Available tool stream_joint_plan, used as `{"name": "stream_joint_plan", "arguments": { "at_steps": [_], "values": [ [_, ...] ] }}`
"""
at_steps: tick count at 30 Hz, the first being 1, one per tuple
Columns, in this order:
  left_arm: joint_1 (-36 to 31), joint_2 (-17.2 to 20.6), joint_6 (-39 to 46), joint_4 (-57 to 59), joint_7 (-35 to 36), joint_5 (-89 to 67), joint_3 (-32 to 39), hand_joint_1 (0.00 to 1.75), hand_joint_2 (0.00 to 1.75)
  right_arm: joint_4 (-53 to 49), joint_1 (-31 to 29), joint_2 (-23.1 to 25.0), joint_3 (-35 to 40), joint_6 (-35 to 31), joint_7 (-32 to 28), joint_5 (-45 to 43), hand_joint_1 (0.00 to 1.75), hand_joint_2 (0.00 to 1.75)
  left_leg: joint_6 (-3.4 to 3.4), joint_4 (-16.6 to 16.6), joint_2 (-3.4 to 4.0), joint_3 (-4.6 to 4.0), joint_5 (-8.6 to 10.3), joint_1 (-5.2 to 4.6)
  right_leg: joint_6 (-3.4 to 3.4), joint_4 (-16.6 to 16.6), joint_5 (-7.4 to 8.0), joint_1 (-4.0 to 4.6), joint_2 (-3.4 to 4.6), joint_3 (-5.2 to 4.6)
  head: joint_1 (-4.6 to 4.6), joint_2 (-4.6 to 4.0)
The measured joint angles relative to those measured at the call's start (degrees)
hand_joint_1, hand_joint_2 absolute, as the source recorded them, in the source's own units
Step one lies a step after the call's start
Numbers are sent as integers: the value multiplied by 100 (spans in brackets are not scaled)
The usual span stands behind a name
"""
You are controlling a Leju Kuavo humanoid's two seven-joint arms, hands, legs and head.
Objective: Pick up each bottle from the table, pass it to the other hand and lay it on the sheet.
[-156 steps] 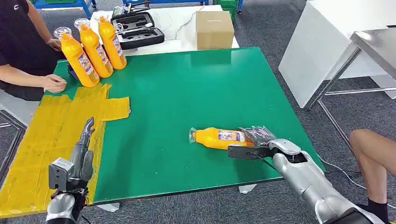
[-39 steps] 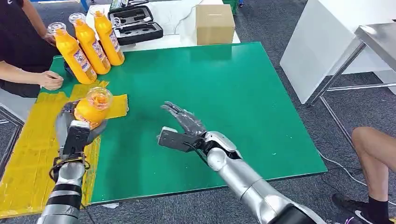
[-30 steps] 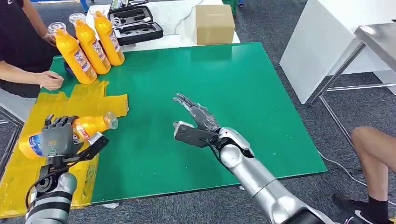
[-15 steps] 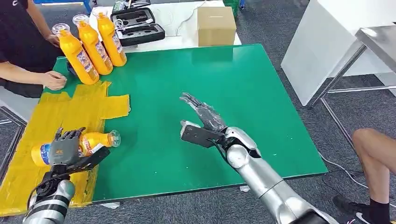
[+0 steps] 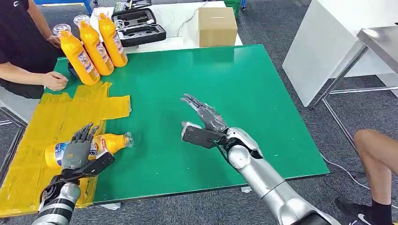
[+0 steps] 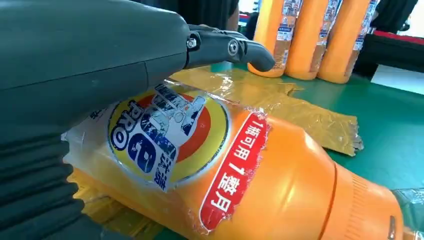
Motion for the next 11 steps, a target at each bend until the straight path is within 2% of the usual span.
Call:
{"name": "stream_joint_plan", "arguments": {
  "at_steps": [5,11],
  "values": [
    [127,-22,50,-193,-267,501,-59,0,0,0,8,0,-18,0,-20,35,0,0,-6,0,1,-2,-4,1,-2,0,-2,1,2,-6,0,0],
    [510,-164,-31,-956,-612,1354,-190,0,0,0,73,0,-74,0,-72,72,0,0,-6,2,2,-24,-4,1,-1,0,-1,0,3,-28,2,0]
  ]
}}
